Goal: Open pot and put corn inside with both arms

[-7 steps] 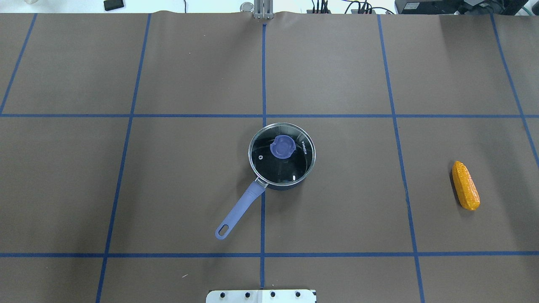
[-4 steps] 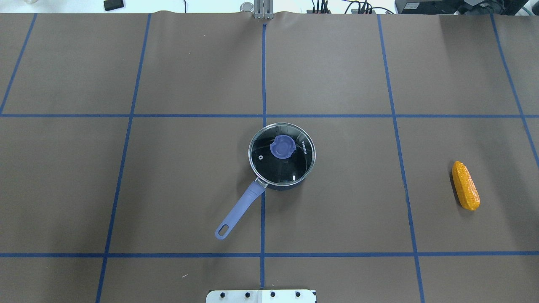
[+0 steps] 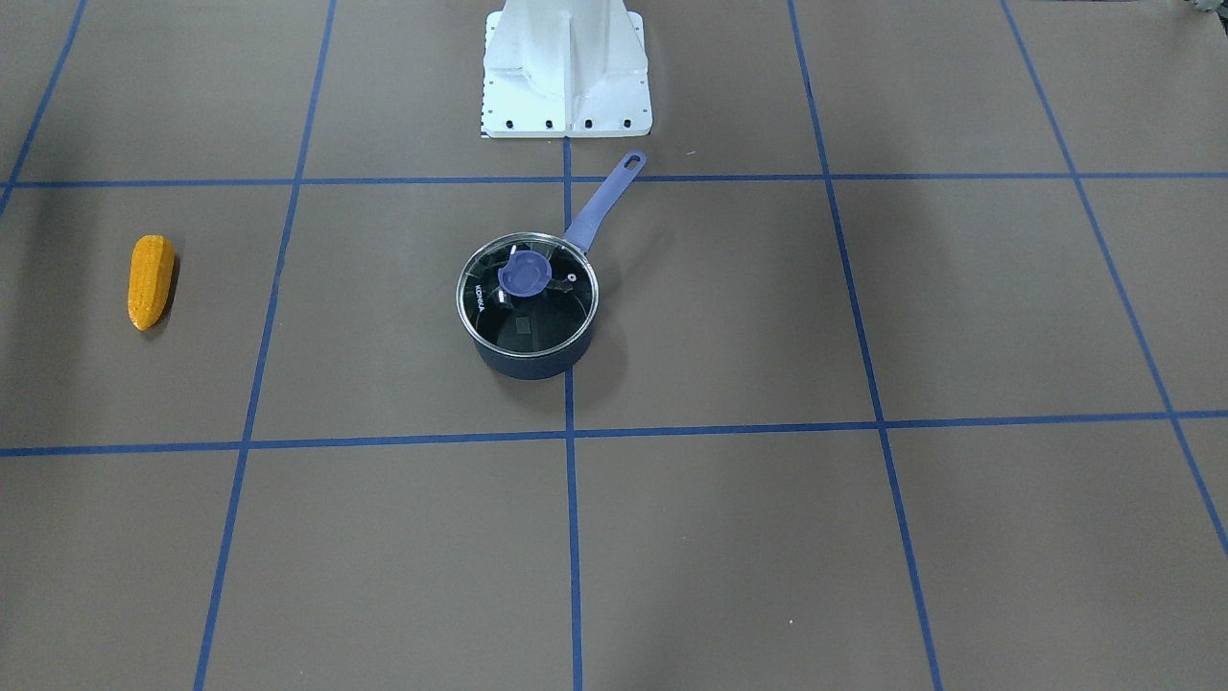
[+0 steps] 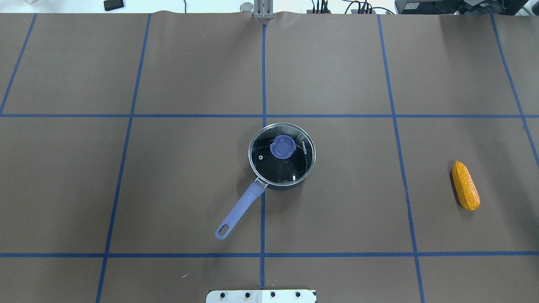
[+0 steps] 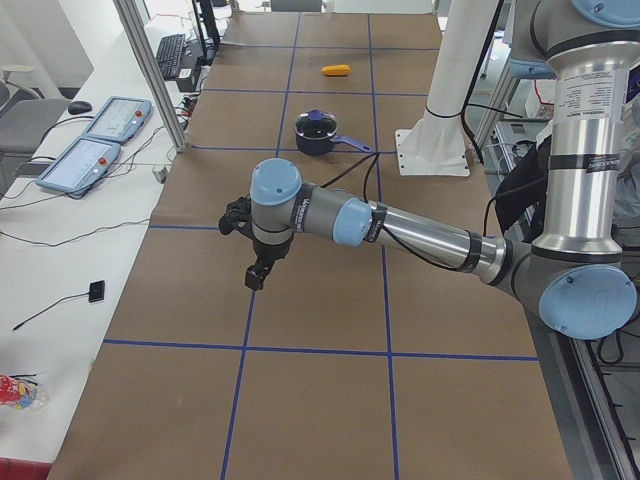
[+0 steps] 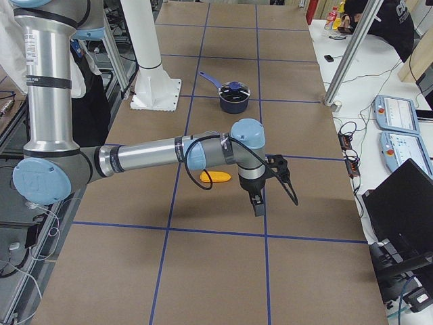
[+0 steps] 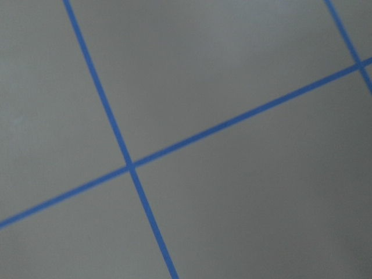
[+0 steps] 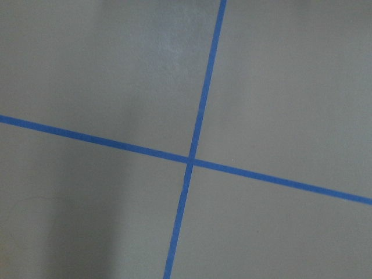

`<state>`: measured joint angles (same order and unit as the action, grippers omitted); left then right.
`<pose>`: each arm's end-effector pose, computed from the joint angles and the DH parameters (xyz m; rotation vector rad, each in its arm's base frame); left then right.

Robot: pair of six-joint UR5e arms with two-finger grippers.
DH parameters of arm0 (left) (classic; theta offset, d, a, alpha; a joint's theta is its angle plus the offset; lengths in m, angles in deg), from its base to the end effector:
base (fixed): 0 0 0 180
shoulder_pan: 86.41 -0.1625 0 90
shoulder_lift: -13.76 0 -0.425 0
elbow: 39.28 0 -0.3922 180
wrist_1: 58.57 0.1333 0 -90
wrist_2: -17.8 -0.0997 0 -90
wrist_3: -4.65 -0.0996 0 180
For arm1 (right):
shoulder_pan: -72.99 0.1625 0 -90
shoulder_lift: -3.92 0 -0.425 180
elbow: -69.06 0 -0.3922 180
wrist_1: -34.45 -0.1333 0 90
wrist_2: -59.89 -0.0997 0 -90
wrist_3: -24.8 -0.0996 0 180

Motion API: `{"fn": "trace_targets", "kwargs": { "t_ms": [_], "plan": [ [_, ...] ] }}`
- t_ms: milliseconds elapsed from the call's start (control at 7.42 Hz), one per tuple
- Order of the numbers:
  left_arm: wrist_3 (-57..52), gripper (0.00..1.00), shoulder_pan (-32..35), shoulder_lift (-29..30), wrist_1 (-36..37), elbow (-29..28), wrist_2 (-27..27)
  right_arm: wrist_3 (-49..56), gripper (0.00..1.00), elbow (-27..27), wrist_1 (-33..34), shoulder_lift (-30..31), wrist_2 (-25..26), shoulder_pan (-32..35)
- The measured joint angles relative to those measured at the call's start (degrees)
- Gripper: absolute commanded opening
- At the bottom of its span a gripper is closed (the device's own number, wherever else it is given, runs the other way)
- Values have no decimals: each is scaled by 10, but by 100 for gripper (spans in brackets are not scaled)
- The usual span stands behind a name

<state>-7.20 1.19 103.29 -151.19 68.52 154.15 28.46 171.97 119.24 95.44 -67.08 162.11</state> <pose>-0.0407 -0.4902 0.5013 0.3959 0.7750 0.3737 0.0658 -0.4926 0.5577 0.2953 -0.6342 -0.1694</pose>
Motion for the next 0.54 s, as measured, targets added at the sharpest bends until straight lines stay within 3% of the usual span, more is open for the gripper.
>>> {"fn": "trace_targets", "kwargs": {
  "t_ms": [539],
  "plan": [
    [62, 99, -21, 29, -55, 10, 0, -13, 100, -2, -29, -8, -10, -4]
  ]
}}
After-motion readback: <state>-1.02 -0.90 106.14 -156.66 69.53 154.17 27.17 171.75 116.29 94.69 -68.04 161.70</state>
